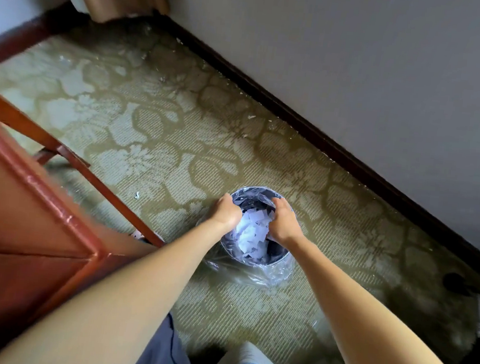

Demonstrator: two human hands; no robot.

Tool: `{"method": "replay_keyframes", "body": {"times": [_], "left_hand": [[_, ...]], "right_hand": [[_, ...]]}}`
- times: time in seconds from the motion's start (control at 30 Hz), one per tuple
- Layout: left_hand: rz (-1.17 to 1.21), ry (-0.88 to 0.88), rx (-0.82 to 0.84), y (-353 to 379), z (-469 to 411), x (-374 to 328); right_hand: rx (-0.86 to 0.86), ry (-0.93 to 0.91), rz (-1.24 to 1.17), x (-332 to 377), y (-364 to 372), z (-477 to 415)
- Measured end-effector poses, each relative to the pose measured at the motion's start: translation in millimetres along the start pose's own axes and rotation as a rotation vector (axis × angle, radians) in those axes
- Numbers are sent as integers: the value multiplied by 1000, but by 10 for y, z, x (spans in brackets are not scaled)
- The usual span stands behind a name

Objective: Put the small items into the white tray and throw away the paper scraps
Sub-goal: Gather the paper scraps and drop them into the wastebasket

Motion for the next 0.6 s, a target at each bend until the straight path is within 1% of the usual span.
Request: {"method": "replay_keyframes", "body": {"times": [0.07, 0.17, 0.23, 0.3, 0.37, 0.43, 0.53, 0.6], "left_hand": [[-138, 56, -67, -109, 210, -84], [-293, 139, -173, -299, 563, -238], [-331, 217, -287, -522, 878, -397], [-384, 308, -405, -776, 1190, -584], [-428, 387, -535, -1145, 1640, -724], [-456, 420, -671, -1526, 2046, -773], [-468, 410, -862, -2040, 2627, -568], [-463, 357, -971, -2297, 2944, -290]], "right_hand": [[-51, -25, 68, 115, -154, 177], [-169, -113, 237, 374, -398, 491], [-303, -209, 331, 653, -613, 754], [-430, -297, 376, 964, -819, 1011], [-553, -409, 385, 1344, -1021, 1395], [-640, -511, 351, 1721, -1144, 1766], [-708, -689, 292, 2252, -1085, 2322], [-721, -827, 241, 2563, -890, 2647]]}}
Point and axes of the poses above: each hand's wrist, its own z-axis away from the middle knuckle, its own y-axis out of the palm, x = y × z, the point moved 1 cm from there along -z, towards the middle knuckle, and after that the axes turned 5 degrees about y, right-handed, at the moved point
